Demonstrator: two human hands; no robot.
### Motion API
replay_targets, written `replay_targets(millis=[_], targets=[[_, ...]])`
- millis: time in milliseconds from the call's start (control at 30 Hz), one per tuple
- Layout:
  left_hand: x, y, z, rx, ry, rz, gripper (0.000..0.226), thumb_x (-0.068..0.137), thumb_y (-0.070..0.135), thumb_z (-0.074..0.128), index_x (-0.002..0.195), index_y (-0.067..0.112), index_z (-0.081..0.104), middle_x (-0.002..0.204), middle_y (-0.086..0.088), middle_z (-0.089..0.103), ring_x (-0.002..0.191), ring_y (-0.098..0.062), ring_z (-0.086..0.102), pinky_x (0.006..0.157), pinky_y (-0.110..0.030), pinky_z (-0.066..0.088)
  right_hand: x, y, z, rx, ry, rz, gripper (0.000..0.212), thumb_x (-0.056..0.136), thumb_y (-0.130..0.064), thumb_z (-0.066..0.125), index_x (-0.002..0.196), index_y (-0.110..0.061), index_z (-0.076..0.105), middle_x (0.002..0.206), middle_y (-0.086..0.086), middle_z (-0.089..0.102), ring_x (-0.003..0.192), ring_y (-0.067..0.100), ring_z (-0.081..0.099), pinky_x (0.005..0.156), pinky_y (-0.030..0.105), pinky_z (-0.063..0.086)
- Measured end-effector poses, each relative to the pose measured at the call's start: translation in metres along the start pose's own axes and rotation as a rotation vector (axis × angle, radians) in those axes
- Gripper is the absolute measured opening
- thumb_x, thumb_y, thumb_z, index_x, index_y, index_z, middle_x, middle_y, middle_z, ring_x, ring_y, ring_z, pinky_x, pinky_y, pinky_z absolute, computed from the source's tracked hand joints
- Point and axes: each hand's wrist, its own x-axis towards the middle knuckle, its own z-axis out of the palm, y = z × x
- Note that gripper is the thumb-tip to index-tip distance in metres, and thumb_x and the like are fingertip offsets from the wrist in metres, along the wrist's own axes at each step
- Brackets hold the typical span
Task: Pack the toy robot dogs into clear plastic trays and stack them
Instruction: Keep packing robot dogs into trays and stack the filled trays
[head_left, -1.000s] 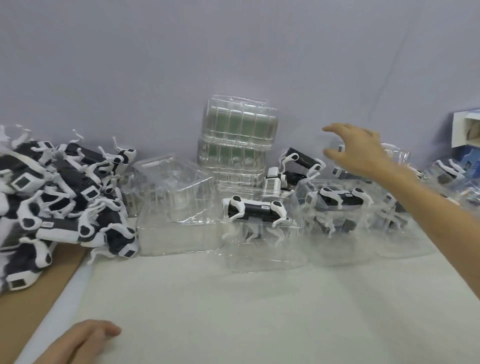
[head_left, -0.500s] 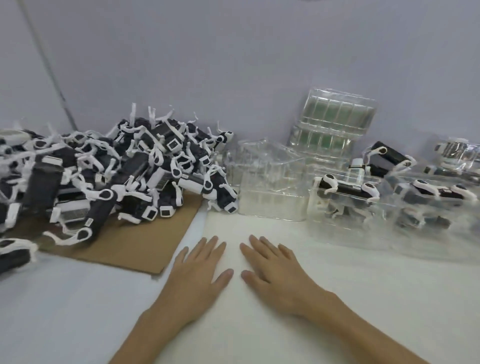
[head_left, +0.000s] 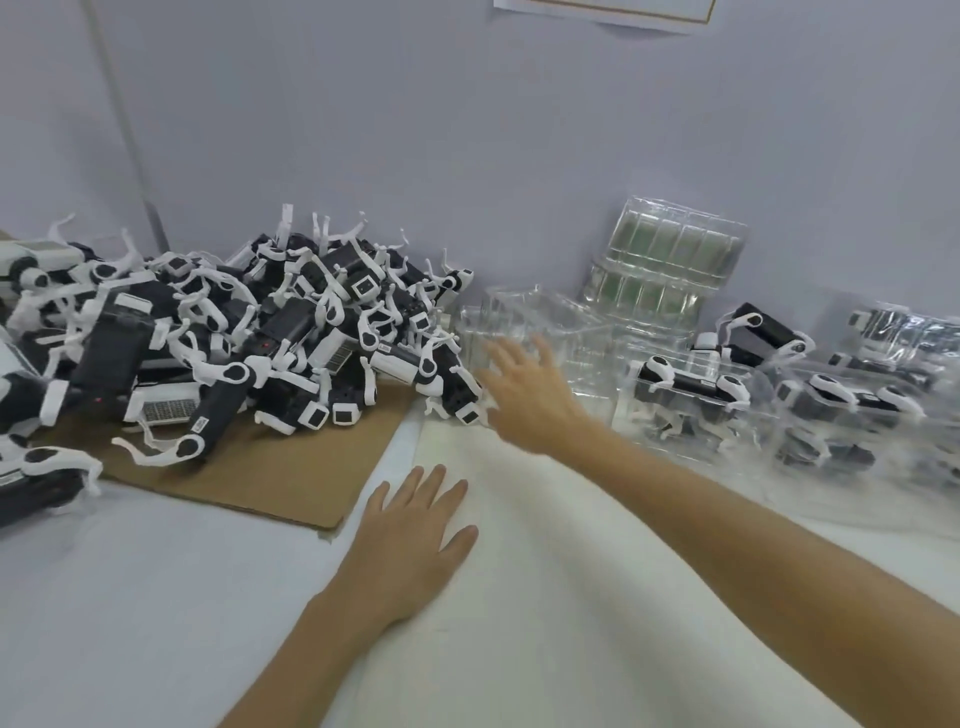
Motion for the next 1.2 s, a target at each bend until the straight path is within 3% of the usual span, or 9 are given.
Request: replay_targets(millis=[133, 233, 333, 533, 600, 667, 800, 1000, 1200], targets=[[0.0, -0.001, 0.0, 0.005, -0.007, 0.008, 0.059, 0.103, 0.054, 0.022, 0.158, 0.035, 0.01, 0.167, 0.007, -0.003, 0.153, -0.012, -0.008, 0.122, -0.039, -0.006, 0.035, 0.028, -0.009, 0.015, -0.058, 0.264, 0.07, 0.096, -0.034, 0.053, 0.156, -0.02, 0.021, 0.166, 0.012, 0.008, 0.152, 0.038, 0.008, 0.118, 0.063, 0.011], [0.0, -0.001, 0.001, 0.019, -0.013, 0.008, 0.059, 0.104, 0.054, 0.021, 0.158, 0.035, 0.009, 0.167, 0.006, -0.004, 0.153, -0.012, -0.009, 0.122, -0.04, -0.007, 0.037, 0.041, -0.016, 0.05, -0.119, 0.463, 0.063, 0.089, -0.014, 0.055, 0.146, -0.012, 0.03, 0.148, 0.021, 0.04, 0.128, 0.042, 0.048, 0.102, 0.05, 0.038], [0.001, -0.002, 0.002, 0.021, -0.02, 0.011, 0.059, 0.104, 0.054, 0.02, 0.158, 0.034, 0.008, 0.167, 0.006, -0.005, 0.153, -0.013, -0.009, 0.122, -0.041, -0.007, 0.034, 0.046, -0.024, 0.185, -0.05, 0.433, 0.048, 0.083, -0.003, 0.054, 0.13, -0.009, 0.045, 0.105, 0.008, 0.066, 0.104, 0.032, 0.062, 0.093, 0.042, 0.036], [0.0, -0.002, 0.0, -0.024, -0.024, 0.015, 0.057, 0.104, 0.052, 0.024, 0.158, 0.033, 0.015, 0.167, 0.006, 0.0, 0.153, -0.014, -0.006, 0.122, -0.041, -0.006, 0.008, 0.018, -0.075, 0.556, 0.355, 0.298, 0.054, 0.086, -0.006, 0.063, 0.138, -0.018, 0.052, 0.103, -0.003, 0.071, 0.094, 0.013, 0.064, 0.104, 0.041, 0.036], [0.0, 0.002, -0.011, -0.262, 0.034, 0.012, 0.046, 0.104, 0.048, 0.036, 0.148, 0.035, 0.04, 0.161, 0.01, 0.028, 0.151, -0.013, 0.018, 0.124, -0.039, 0.007, -0.018, 0.001, -0.087, 0.751, 0.458, 0.229, 0.054, 0.087, -0.011, 0.07, 0.138, -0.022, 0.054, 0.093, -0.015, 0.066, 0.071, -0.005, 0.054, 0.099, 0.045, 0.046], [-0.001, 0.008, -0.029, -0.769, 0.153, 0.023, 0.022, 0.102, 0.035, 0.051, 0.12, 0.032, 0.065, 0.129, 0.011, 0.065, 0.125, -0.015, 0.057, 0.112, -0.037, 0.037, -0.047, -0.014, -0.092, 0.878, 0.499, 0.183, 0.056, 0.086, -0.014, 0.074, 0.138, -0.026, 0.055, 0.096, -0.021, 0.064, 0.073, 0.001, 0.06, 0.096, 0.037, 0.05], [-0.01, 0.012, -0.06, -1.531, 0.253, 0.098, 0.021, 0.095, 0.033, 0.06, 0.097, 0.02, 0.076, 0.093, -0.007, 0.074, 0.085, -0.023, 0.071, 0.08, -0.03, 0.055, -0.087, -0.033, -0.085, 1.047, 0.509, 0.204, 0.057, 0.086, -0.013, 0.075, 0.138, -0.022, 0.055, 0.113, -0.009, 0.069, 0.101, 0.005, 0.063, 0.093, 0.016, 0.047], [-0.008, 0.016, -0.057, -1.682, 0.215, 0.141, 0.029, 0.092, 0.028, 0.058, 0.11, 0.014, 0.075, 0.103, -0.011, 0.073, 0.085, -0.018, 0.069, 0.086, -0.034, 0.057, -0.11, -0.047, -0.064, 1.264, 0.462, 0.257, 0.054, 0.088, -0.018, 0.074, 0.139, -0.024, 0.054, 0.111, -0.013, 0.069, 0.104, 0.002, 0.062, 0.09, 0.012, 0.044], [-0.014, 0.019, -0.058, -1.715, 0.081, 0.207, 0.03, 0.094, 0.031, 0.057, 0.114, 0.018, 0.075, 0.112, -0.01, 0.073, 0.09, -0.018, 0.07, 0.073, -0.028, 0.057, -0.122, -0.052, -0.047, 1.463, 0.478, 0.325, 0.052, 0.09, -0.012, 0.071, 0.136, -0.03, 0.054, 0.094, -0.011, 0.07, 0.096, 0.002, 0.064, 0.084, 0.007, 0.043]])
